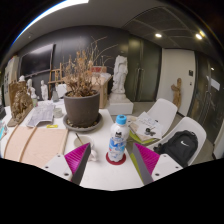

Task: Pour water

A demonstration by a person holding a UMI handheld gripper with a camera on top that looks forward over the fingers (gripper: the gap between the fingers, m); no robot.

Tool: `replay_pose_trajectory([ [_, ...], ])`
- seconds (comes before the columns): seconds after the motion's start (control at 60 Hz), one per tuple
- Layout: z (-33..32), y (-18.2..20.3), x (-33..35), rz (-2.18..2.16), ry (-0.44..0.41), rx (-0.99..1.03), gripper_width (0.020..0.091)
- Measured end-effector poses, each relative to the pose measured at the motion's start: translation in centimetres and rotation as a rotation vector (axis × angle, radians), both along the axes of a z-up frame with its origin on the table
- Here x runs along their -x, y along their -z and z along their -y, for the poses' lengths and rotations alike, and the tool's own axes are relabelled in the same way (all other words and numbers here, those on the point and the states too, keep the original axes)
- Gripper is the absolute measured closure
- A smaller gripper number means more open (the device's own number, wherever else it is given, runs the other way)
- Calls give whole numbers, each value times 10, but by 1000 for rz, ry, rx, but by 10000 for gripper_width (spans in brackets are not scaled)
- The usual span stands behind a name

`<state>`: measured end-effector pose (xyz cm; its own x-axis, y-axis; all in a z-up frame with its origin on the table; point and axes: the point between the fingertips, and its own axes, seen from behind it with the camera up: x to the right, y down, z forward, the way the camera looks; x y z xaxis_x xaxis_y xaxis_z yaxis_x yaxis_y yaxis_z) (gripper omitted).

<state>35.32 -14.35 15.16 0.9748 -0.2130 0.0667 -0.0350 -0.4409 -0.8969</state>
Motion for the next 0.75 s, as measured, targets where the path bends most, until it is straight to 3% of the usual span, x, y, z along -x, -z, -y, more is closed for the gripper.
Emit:
replay_pose_trajectory([
  [0.367, 161, -76, 123, 20, 20, 71, 250],
  [0.6, 202, -92, 171, 41, 10, 71, 247],
  [0.75, 215, -82, 181, 37, 16, 104, 248],
])
